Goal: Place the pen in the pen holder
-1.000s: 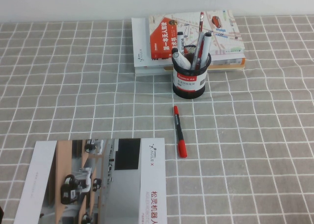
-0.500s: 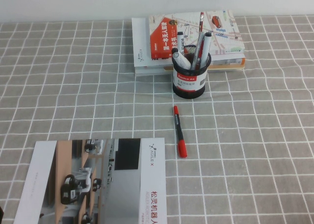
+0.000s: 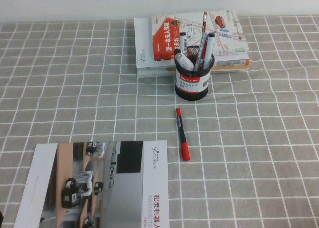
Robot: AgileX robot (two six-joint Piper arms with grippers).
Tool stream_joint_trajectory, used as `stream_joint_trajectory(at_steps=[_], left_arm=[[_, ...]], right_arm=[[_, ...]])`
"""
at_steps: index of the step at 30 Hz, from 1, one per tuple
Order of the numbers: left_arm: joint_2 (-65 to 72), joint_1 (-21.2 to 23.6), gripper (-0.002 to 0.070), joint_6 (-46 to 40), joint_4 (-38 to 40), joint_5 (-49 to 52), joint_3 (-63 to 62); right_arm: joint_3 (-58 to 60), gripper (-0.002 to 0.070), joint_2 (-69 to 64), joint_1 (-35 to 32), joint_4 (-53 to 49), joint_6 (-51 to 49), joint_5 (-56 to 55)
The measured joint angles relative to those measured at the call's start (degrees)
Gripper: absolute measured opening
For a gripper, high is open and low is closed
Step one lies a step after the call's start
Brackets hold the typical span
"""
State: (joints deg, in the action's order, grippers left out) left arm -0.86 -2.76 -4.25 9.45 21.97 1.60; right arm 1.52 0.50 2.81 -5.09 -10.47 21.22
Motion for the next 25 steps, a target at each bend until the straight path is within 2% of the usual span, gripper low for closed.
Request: stream_joint_trajectory(at_steps=[25], left_arm=[[0.0, 0.0, -0.0003, 0.0, 0.0, 0.0, 0.0]], right_arm=[[0.0, -0.0013, 0.0, -0.1, 0.0, 0.0, 0.0]])
